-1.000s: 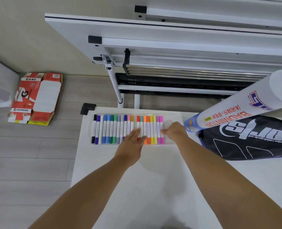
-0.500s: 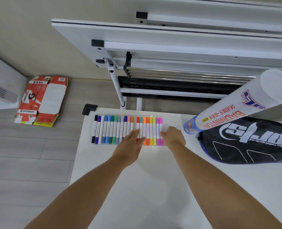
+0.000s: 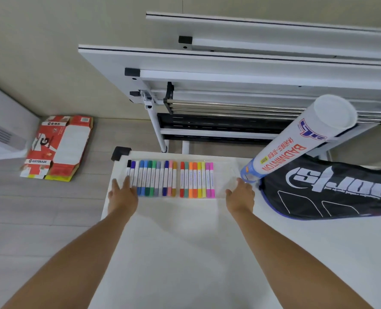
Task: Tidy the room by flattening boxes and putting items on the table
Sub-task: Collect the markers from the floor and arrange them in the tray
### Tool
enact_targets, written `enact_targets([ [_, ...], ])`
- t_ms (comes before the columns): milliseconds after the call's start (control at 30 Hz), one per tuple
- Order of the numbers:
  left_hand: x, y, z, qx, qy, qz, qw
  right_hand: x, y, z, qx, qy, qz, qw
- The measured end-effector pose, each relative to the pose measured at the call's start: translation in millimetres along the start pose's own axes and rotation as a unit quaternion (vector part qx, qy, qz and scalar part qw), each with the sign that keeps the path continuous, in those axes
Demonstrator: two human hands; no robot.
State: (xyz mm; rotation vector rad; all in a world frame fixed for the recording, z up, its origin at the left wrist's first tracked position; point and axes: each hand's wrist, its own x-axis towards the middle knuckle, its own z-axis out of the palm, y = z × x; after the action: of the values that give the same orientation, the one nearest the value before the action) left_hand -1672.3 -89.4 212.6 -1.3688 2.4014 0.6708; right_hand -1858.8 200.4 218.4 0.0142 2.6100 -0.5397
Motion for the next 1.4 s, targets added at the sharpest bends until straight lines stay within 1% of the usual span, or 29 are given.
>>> enact_targets([
  [100,9,-7,-9,-0.069,0.028,0.021,0.997,1,-3,1,0.062,0.0,0.024,0.998],
  [133,10,-8,-14,-0.113,0.038,0.009,0.993,2,-4,1,0.076,0.001,0.034,0.996],
  [233,12,-10,-28,-0.266,0.044,-0.082,0.959,5,-1,-2,0.1,-0.001,0.072,0.992],
  [333,17,-15,-44,-0.344,0.043,-0.13,0.929,6,3,-1,0.066,-0.016,0.082,0.994],
  [433,19,-22,-61,-0.404,0.041,-0.114,0.907,-2,-2,4,0.056,-0.024,0.079,0.995],
  [500,17,-21,-79,-0.413,0.054,-0.092,0.905,-11,-10,8,0.071,-0.035,0.083,0.993],
  [600,2,-5,-109,-0.404,0.064,-0.022,0.912,-19,-18,17,0.139,-0.065,0.109,0.982],
  [700,-12,21,-126,-0.385,0.055,0.05,0.92,-1,-12,39,0.201,-0.073,0.127,0.968],
  [800,-25,46,-127,-0.344,0.02,0.114,0.932,3,-15,44,0.246,-0.085,0.132,0.956],
  [833,-32,55,-124,-0.32,0.009,0.145,0.936,-1,-19,40,0.268,-0.09,0.134,0.95],
  [933,-54,86,-110,-0.193,0.006,0.248,0.949,-35,-46,2,0.324,-0.102,0.144,0.929],
  [1000,-63,106,-90,-0.115,0.008,0.289,0.95,-47,-53,-13,0.382,-0.128,0.159,0.901],
  [1067,-70,124,-68,-0.062,-0.004,0.301,0.951,-51,-53,-19,0.432,-0.154,0.167,0.873],
  [1167,-77,145,-34,-0.005,0.001,0.322,0.947,-52,-46,-25,0.459,-0.182,0.182,0.85],
  [1200,-77,149,-23,0.011,-0.002,0.33,0.944,-50,-43,-26,0.477,-0.192,0.19,0.836],
  [1267,-75,153,-3,0.029,-0.032,0.336,0.941,-44,-36,-28,0.515,-0.219,0.201,0.804],
  [1333,-71,153,13,0.037,-0.064,0.329,0.941,-33,-26,-25,0.515,-0.239,0.211,0.796],
  [1400,-67,147,21,0.049,-0.068,0.313,0.946,-26,-18,-22,0.49,-0.244,0.215,0.809],
])
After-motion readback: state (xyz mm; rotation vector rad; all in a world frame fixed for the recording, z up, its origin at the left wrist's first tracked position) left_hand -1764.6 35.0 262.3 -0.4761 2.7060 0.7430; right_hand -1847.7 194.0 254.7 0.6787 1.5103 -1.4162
